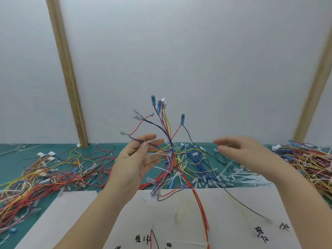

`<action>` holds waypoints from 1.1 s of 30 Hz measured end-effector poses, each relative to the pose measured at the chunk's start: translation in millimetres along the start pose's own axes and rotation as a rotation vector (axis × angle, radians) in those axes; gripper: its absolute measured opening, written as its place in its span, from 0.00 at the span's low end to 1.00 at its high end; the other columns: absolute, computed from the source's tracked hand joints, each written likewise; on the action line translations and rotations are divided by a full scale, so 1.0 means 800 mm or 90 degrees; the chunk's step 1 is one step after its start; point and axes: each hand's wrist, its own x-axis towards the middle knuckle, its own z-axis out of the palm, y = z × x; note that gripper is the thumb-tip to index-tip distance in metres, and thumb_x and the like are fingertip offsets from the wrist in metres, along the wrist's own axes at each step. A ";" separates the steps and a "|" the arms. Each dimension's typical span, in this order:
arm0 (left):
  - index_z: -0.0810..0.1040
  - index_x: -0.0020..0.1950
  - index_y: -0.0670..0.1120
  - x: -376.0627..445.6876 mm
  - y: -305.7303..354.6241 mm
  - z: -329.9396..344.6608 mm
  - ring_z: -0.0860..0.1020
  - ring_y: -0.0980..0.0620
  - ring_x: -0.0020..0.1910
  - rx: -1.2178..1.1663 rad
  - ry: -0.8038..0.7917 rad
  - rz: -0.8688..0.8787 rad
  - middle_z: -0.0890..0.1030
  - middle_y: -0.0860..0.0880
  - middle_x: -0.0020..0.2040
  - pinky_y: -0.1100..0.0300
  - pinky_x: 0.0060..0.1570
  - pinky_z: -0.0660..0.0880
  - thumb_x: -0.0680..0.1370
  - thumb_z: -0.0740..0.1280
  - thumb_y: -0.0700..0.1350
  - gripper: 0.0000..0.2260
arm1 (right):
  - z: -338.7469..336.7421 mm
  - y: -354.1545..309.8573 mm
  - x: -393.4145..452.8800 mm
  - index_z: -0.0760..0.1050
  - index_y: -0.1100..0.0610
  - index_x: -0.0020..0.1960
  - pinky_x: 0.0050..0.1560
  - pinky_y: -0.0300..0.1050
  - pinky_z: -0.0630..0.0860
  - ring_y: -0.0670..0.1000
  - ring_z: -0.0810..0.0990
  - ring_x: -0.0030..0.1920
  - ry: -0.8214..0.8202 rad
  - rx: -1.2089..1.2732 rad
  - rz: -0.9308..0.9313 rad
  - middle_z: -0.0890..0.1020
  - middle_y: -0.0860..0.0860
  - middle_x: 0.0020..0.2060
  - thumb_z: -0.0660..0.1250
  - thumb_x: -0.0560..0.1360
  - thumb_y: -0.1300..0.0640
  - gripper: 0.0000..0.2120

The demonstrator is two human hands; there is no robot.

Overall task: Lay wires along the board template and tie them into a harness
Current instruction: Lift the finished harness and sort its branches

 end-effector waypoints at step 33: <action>0.78 0.44 0.42 0.001 0.002 0.004 0.82 0.53 0.31 -0.014 0.057 -0.072 0.84 0.48 0.35 0.65 0.30 0.78 0.78 0.59 0.41 0.09 | 0.039 -0.005 0.008 0.83 0.55 0.40 0.39 0.31 0.75 0.43 0.80 0.35 -0.165 0.282 -0.037 0.84 0.48 0.33 0.71 0.69 0.63 0.04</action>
